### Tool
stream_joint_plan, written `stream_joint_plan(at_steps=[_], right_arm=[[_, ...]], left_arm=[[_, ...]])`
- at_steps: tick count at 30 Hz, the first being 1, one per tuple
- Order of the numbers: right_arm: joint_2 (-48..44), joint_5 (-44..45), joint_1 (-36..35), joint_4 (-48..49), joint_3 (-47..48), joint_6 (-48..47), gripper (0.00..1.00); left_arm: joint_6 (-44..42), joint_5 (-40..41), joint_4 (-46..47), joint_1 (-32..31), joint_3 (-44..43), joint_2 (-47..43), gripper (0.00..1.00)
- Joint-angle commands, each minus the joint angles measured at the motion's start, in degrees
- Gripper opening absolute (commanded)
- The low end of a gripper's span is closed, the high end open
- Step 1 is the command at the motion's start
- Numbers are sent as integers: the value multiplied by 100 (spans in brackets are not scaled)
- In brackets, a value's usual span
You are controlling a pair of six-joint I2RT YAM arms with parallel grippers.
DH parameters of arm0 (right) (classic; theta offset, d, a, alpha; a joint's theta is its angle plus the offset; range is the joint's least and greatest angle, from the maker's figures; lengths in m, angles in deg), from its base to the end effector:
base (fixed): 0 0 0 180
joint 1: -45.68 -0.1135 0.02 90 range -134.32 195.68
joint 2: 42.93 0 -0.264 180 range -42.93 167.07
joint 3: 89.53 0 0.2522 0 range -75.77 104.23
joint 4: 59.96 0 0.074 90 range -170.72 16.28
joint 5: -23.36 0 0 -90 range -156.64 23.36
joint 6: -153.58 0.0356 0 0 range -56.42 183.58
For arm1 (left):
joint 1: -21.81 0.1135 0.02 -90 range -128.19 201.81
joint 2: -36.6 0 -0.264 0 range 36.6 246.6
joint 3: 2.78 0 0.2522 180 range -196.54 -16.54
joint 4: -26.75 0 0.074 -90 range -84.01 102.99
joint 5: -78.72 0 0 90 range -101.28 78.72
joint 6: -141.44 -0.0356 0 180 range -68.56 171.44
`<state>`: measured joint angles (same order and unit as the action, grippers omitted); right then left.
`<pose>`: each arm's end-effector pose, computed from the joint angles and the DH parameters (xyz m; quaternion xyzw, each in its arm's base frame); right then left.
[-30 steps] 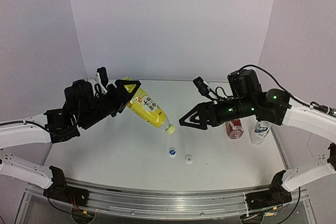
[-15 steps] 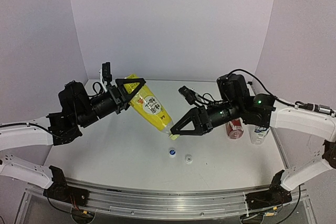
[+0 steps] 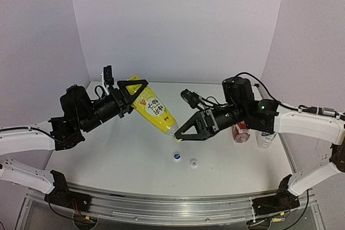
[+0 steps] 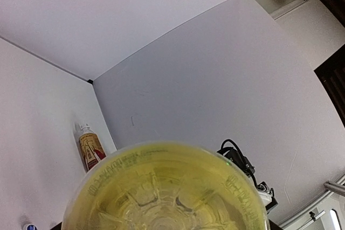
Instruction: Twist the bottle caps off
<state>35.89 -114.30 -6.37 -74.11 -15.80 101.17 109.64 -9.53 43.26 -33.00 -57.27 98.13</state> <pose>0.1714 0.2626 0.3178 -0.3259 0.7105 0.6070 0.1435 0.1464 -0.2058 0.3327 -0.0308 0.6456 -0.6308 0.4293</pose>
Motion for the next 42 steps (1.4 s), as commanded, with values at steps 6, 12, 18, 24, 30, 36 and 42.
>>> stream_joint_plan(at_steps=[6,12,18,24,30,36,42], right_arm=[[28,-293,-26,276,25,40,39],[-7,-77,-26,144,48,-99,9],[36,1383,-37,-1460,406,-1043,1],[459,1245,-137,-1593,711,-1205,0],[629,497,-276,-1460,896,-1071,11],[671,621,-301,-1328,865,-849,21],[903,760,-429,-1360,1001,-976,14]], left_arm=[[50,526,193,23,48,-35,20],[382,886,-272,23,-63,35,18],[1070,1730,-2297,14,-898,305,13],[1661,2137,-3538,16,-1614,864,9],[1873,2429,-3469,17,-1609,1036,8],[2337,2791,-3650,14,-1506,991,5],[3056,3045,-4507,15,-1775,1200,0]])
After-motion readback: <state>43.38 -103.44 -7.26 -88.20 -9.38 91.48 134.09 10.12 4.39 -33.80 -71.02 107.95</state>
